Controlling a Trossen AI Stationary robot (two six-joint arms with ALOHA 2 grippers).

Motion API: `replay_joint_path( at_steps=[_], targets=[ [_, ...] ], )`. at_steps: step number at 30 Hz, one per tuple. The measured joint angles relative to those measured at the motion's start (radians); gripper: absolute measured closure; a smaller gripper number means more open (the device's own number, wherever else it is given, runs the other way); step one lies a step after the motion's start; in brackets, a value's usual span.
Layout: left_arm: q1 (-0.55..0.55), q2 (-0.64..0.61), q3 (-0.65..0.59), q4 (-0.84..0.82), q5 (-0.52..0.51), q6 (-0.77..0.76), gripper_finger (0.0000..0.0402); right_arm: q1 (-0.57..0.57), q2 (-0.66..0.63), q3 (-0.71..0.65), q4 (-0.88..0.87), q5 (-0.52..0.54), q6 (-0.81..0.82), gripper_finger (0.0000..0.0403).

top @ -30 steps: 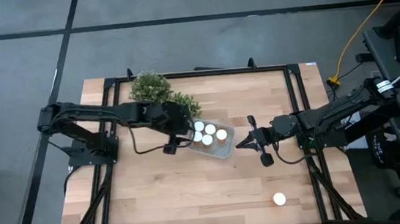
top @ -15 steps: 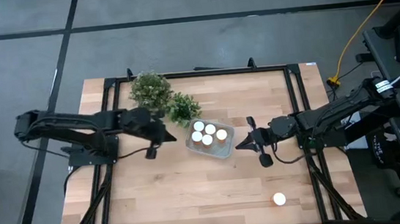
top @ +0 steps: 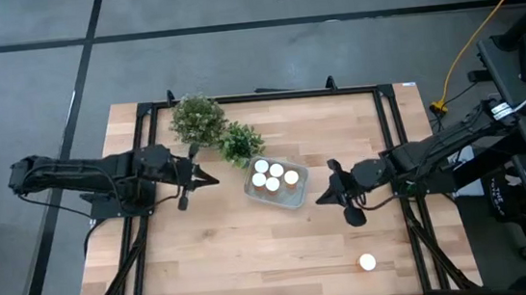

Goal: Pick and place pill bottles into a basket
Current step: Put the orange pill bottle into the grey bin

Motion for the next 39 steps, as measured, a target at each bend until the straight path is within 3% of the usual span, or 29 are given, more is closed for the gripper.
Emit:
replay_joint_path(
  at_steps=[10, 25, 32, 39],
  targets=[
    [0.000, 0.000, -0.009, 0.002, 0.000, -0.017, 0.0399, 0.220, 0.143, 0.219, -0.343, 0.164, 0.278, 0.0401],
    [0.000, -0.001, -0.009, 0.002, -0.001, -0.025, 0.0397, 0.528, 0.458, 0.552, -0.770, 0.313, 0.936, 0.0402],
    [0.000, -0.001, -0.008, 0.002, -0.001, -0.025, 0.0396, 0.624, 0.575, 0.693, -0.874, 0.362, 1.151, 0.0403],
    [0.000, -0.001, -0.008, 0.002, -0.001, -0.026, 0.0398, 0.698, 0.638, 0.742, -0.936, 0.364, 1.358, 0.0403]
  ],
)
